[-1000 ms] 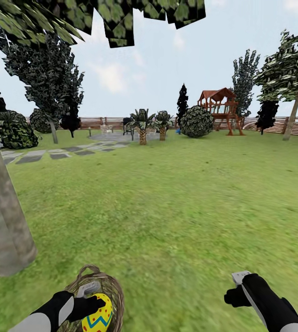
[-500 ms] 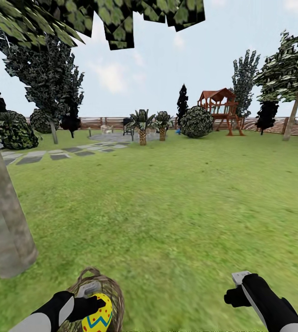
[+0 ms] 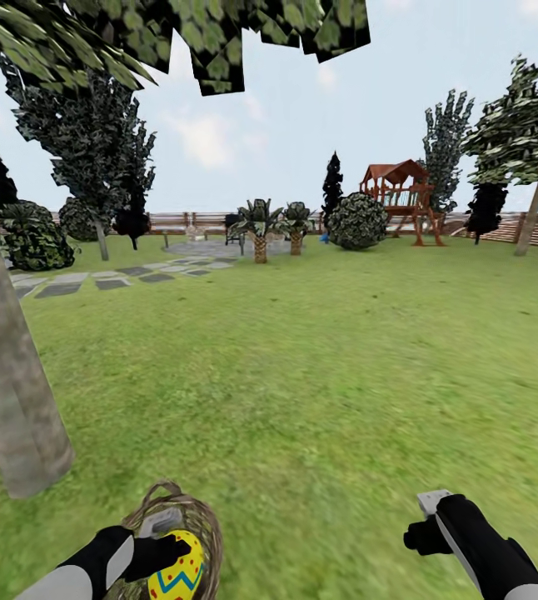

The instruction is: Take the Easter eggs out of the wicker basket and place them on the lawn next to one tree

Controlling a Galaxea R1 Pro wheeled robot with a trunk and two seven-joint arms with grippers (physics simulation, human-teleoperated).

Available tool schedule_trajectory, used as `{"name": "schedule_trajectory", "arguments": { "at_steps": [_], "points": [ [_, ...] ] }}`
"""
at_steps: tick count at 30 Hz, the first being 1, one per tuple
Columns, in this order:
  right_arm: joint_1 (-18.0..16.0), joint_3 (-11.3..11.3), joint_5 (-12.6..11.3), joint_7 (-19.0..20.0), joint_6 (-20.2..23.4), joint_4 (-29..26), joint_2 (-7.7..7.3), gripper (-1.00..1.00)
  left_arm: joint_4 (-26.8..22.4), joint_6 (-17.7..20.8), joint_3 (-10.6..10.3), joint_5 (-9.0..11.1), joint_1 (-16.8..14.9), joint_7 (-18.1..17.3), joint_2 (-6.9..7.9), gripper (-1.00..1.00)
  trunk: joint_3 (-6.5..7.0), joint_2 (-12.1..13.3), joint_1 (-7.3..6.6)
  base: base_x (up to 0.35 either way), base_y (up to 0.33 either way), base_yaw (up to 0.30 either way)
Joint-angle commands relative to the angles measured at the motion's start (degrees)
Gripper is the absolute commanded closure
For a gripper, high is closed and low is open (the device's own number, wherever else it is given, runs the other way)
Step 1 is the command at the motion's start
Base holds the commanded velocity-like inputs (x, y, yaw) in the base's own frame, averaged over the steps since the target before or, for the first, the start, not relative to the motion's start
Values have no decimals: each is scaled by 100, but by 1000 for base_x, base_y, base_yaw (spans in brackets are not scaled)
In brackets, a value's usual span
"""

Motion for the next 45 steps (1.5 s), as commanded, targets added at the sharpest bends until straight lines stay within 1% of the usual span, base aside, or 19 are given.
{"name": "schedule_trajectory", "arguments": {
  "at_steps": [1, 6, 11, 13, 17, 21, 25, 27, 29, 32, 35, 40, 41, 45],
  "points": [
    [-2, 18, 55, 41, 25, -9, -5, -100, -10, 31, 49, -64, -3, -34, -5, 100, 12, 38, -23, 0, 0, 101],
    [-2, 18, 55, 41, -150, -1, 26, -100, -10, 27, 49, -64, -3, -34, -7, 100, 102, 238, -133, 0, 0, 71],
    [-2, 18, 55, 41, -159, 0, 36, -100, -4, 34, 44, -78, -3, -34, -10, 100, 191, 439, -243, -89, -98, 3],
    [-2, 18, 55, 41, -159, 0, 33, -100, -2, 36, 41, -93, -3, -34, -69, 100, 227, 519, -286, -190, -261, 0],
    [-2, 23, 55, 37, -164, 0, 38, -100, -2, 36, 40, -98, -3, -34, -93, 100, 299, 680, -374, -196, -279, 67],
    [-2, 19, 55, 39, -168, 0, 33, -100, -1, 36, 40, -99, -3, -29, -95, 100, 371, 840, -462, -196, -282, 261],
    [-2, 18, 55, 6, -167, 0, 35, -100, -1, 28, 40, -83, -3, 142, -103, 100, 443, 1000, -550, -194, -283, 295],
    [-2, 25, 55, -47, -166, 31, 43, -100, -1, 27, 40, -80, -3, 156, -103, 100, 479, 1081, -594, -194, -284, 299],
    [-2, 18, 59, -61, -168, 192, 35, -100, -1, 27, 40, -79, -3, 159, -103, 100, 514, 1161, -638, -183, -287, 299],
    [-2, 18, 63, -64, -168, 247, 37, -100, -1, 27, 50, -70, -3, 159, -96, 100, 568, 1281, -704, -98, -260, 300],
    [-2, 15, 64, -64, -168, 256, 33, -100, -1, 27, 55, -60, -3, 152, -92, 100, 622, 1402, -770, -36, -58, 300],
    [-2, 18, 57, -64, -168, 257, 38, -100, 207, 24, 35, -111, -3, 165, -180, 100, 712, 1602, -879, 139, -171, 300],
    [-2, 18, 56, -64, -168, 255, 38, -100, 220, 25, 27, -118, -3, 192, -220, 100, 730, 1642, -901, 267, -185, 300],
    [-4, 18, 55, -64, -168, 260, 39, -100, 227, 27, 21, -117, -3, 443, -260, 100, 802, 1803, -989, 109, -267, 288]
  ]
}}
